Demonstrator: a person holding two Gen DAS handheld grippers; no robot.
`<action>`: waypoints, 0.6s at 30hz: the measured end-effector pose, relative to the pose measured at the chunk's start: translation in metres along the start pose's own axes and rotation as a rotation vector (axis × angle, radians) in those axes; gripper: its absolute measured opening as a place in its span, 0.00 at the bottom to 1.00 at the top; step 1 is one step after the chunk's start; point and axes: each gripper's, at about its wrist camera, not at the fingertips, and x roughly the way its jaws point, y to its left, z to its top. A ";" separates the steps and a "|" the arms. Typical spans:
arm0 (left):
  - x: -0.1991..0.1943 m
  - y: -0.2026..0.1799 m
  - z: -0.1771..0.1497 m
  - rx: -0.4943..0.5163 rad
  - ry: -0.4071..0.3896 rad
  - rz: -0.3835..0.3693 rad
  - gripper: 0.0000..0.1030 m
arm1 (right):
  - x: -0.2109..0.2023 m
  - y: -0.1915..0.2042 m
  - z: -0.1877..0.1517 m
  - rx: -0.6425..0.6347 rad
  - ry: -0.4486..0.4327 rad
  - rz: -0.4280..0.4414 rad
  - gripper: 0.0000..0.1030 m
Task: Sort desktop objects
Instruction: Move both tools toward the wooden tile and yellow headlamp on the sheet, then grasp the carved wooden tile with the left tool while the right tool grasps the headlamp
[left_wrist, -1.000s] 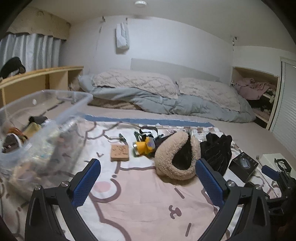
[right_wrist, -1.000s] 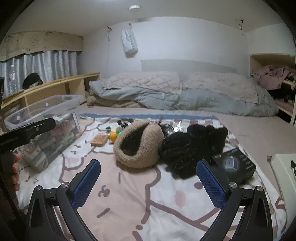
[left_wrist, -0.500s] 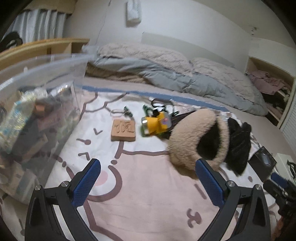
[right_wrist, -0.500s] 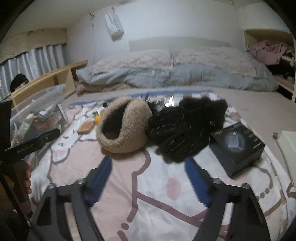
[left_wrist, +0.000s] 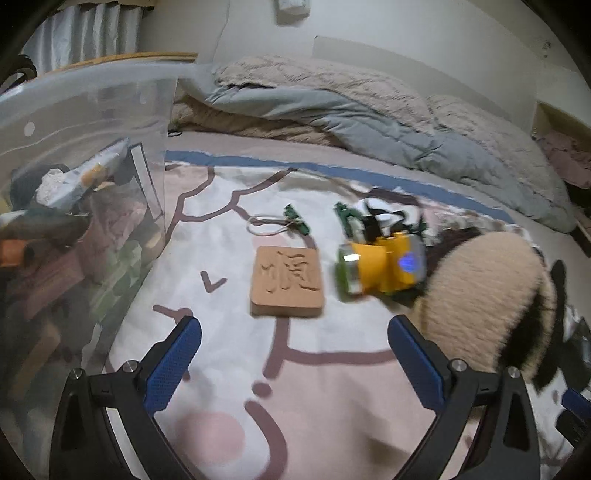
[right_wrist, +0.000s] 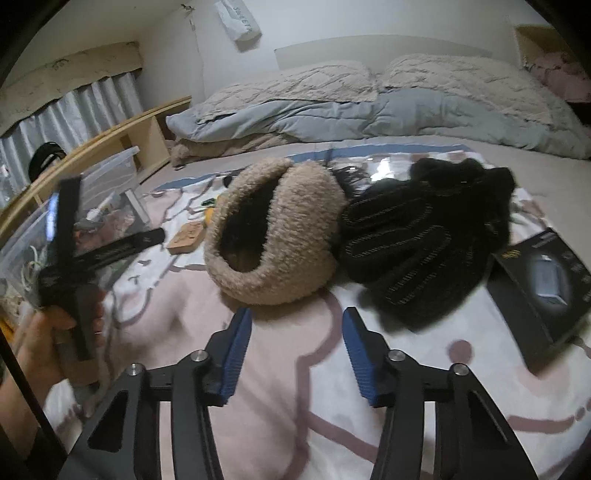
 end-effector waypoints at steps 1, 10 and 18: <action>0.008 0.001 0.001 0.000 0.014 0.010 0.98 | 0.003 0.003 0.003 -0.007 0.009 0.017 0.44; 0.064 0.001 0.007 0.025 0.103 0.057 0.98 | 0.021 0.032 0.024 -0.068 0.034 0.112 0.44; 0.083 0.011 0.011 -0.038 0.144 0.034 0.80 | 0.048 0.063 0.059 -0.069 0.030 0.178 0.44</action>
